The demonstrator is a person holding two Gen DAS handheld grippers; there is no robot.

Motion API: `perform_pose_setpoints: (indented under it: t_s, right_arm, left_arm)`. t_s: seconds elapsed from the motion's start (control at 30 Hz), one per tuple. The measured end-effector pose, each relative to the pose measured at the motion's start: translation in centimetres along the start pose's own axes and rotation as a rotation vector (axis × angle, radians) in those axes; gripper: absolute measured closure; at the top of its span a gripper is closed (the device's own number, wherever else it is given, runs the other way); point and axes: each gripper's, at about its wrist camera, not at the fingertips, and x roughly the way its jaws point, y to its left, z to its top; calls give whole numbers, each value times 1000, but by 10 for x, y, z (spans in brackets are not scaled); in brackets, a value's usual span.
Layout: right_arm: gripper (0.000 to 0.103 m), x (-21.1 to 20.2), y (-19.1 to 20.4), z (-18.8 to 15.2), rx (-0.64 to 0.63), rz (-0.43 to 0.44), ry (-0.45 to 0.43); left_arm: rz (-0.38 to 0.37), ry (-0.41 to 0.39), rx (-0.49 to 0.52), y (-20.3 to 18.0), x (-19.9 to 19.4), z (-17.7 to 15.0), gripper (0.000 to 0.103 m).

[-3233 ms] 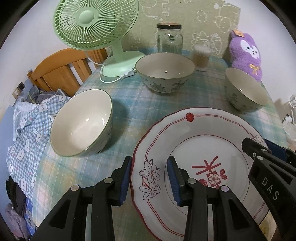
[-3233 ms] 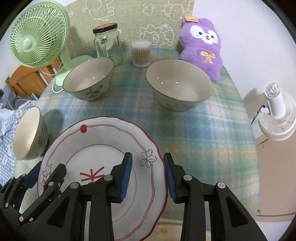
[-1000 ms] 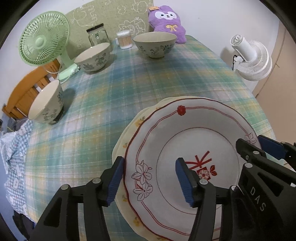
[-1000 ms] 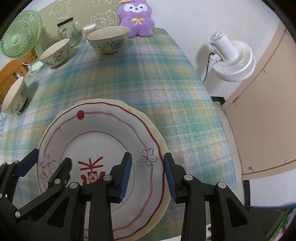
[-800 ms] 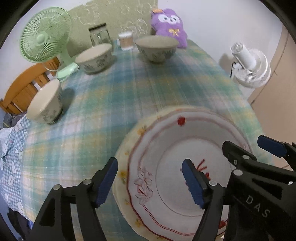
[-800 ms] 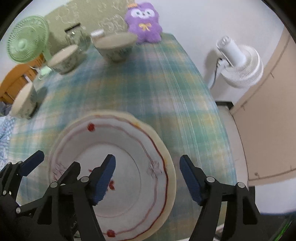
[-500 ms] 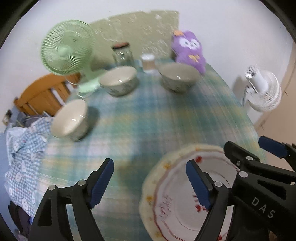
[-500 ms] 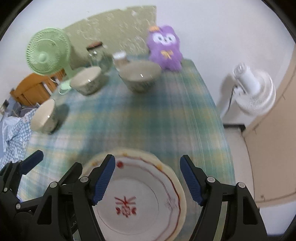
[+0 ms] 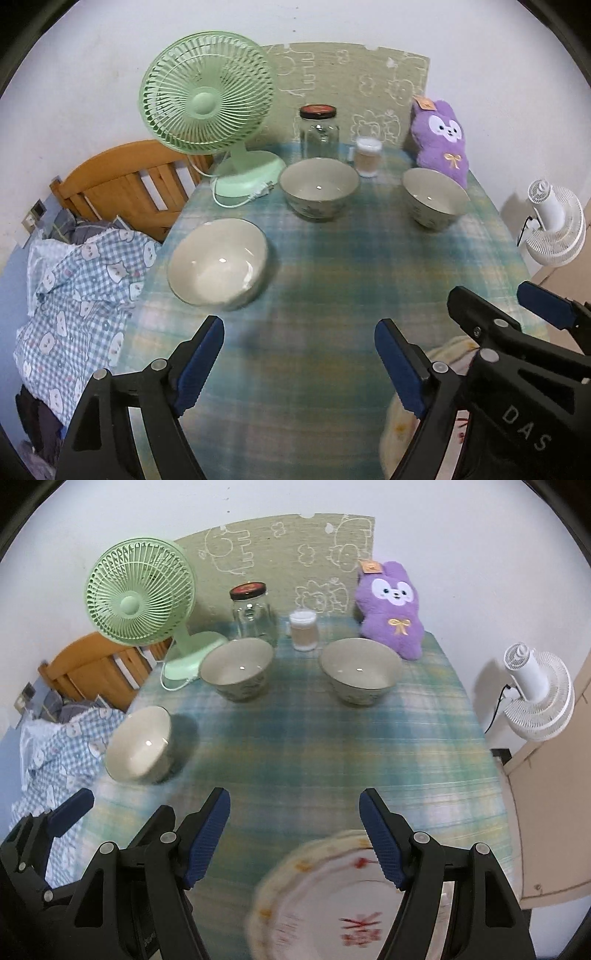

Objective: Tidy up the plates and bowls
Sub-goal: 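Move both grippers toward a white ceramic bowl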

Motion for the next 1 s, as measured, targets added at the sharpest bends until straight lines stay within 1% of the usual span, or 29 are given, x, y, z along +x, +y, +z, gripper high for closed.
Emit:
perform_pose_setpoints:
  t_s: [0.1, 0.3, 0.53, 0.67, 0.7, 0.77, 0.83, 0.93, 1.0]
  right_arm:
    - [27, 6, 28, 7, 10, 1, -6]
    - [28, 24, 79, 20, 18, -17, -15]
    - [28, 53, 118, 33, 32, -31, -2]
    - [29, 76, 133, 38, 37, -36, 19]
    - [31, 83, 137, 40, 34, -39, 25]
    - [35, 92, 142, 41, 33, -50, 32]
    - [36, 102, 145, 42, 34, -54, 46]
    - [40, 118, 149, 44, 43, -60, 66]
    - [46, 127, 149, 44, 44, -63, 81]
  left_arm:
    - [5, -12, 15, 25, 6, 6, 18]
    - [-12, -7, 17, 71, 30, 20, 18]
    - [-7, -7, 49, 103, 56, 33, 20]
    - [-11, 11, 56, 114, 75, 39, 25]
    - [-10, 15, 58, 116, 79, 40, 26]
    - [-3, 24, 64, 118, 88, 41, 33]
    - [7, 36, 58, 122, 98, 42, 36]
    - [-15, 62, 39, 129, 112, 42, 43]
    - [-21, 75, 38, 131, 121, 42, 46]
